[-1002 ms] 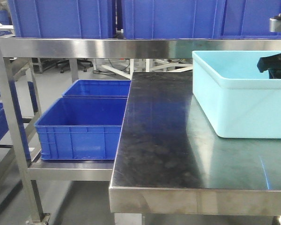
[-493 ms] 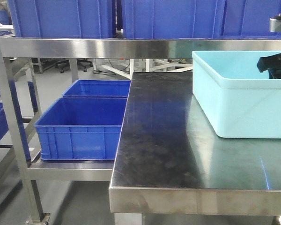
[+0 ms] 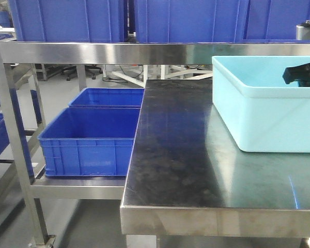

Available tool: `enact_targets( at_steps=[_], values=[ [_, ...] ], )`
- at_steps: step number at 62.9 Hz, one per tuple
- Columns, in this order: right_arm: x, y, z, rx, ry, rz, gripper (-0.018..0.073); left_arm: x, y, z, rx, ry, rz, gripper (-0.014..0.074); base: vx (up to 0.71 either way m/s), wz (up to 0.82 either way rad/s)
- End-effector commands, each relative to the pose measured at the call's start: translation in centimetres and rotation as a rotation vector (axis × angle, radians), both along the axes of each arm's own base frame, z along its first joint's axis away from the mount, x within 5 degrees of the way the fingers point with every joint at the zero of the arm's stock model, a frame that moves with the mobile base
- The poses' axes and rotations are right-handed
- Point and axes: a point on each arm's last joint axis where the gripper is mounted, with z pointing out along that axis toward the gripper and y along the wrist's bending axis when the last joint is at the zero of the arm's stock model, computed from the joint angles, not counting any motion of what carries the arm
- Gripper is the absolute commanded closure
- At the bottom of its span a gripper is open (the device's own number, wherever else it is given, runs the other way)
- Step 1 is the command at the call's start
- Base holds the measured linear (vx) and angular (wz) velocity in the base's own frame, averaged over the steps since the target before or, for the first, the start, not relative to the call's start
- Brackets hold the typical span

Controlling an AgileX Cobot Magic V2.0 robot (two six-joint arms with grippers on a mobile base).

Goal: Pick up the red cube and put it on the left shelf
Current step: 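Close the right gripper on the red cube and lift it, then raise the held red cube up out of the light-blue bin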

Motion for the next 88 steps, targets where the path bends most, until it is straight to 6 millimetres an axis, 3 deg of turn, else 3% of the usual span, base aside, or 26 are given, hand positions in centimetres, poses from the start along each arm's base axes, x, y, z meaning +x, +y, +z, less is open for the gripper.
enact_targets(
  at_steps=[1, 9, 21, 32, 43, 54, 67, 75, 88],
  values=[
    [0.2, -0.2, 3.5, -0.004, -0.137, -0.004, 0.0347, 0.1, 0.0, 0.0, -0.013, -0.055, 0.001, 0.0495, 0.0, 0.0],
    [-0.6, -0.1, 5.6, 0.003, -0.186, -0.006, 0.0545, 0.1, 0.0, 0.0, -0.013, -0.055, 0.001, 0.0495, 0.0, 0.0],
    [-3.6, 0.2, 12.0, 0.026, -0.369, -0.014, 0.053, 0.1, 0.0, 0.0, -0.013, -0.055, 0.001, 0.0495, 0.0, 0.0],
    [-8.6, 0.8, 17.9, 0.056, -0.549, -0.008, 0.053, 0.1, 0.0, 0.0, -0.013, -0.055, 0.001, 0.0495, 0.0, 0.0],
    [-13.3, 3.1, 21.5, 0.096, -0.684, 0.078, 0.053, 0.1, 0.0, 0.0, -0.013, -0.055, 0.001, 0.0495, 0.0, 0.0],
    [-16.0, 7.3, 22.3, 0.169, -0.719, 0.265, 0.053, 0.1, 0.0, 0.0, -0.013, -0.055, 0.001, 0.0495, 0.0, 0.0],
    [-17.6, 12.2, 20.4, 0.246, -0.682, 0.479, 0.053, 0.1, 0.0, 0.0, -0.013, -0.055, 0.001, 0.0495, 0.0, 0.0],
    [-17.9, 13.2, 18.9, 0.26, -0.673, 0.52, 0.053, 0.1, 0.0, 0.0, -0.013, -0.055, 0.001, 0.0495, 0.0, 0.0],
    [-18.6, 12.8, 17.4, 0.256, -0.666, 0.52, 0.053, 0.1, 0.0, 0.0, -0.013, -0.055, 0.001, 0.0495, 0.0, 0.0]
  ],
)
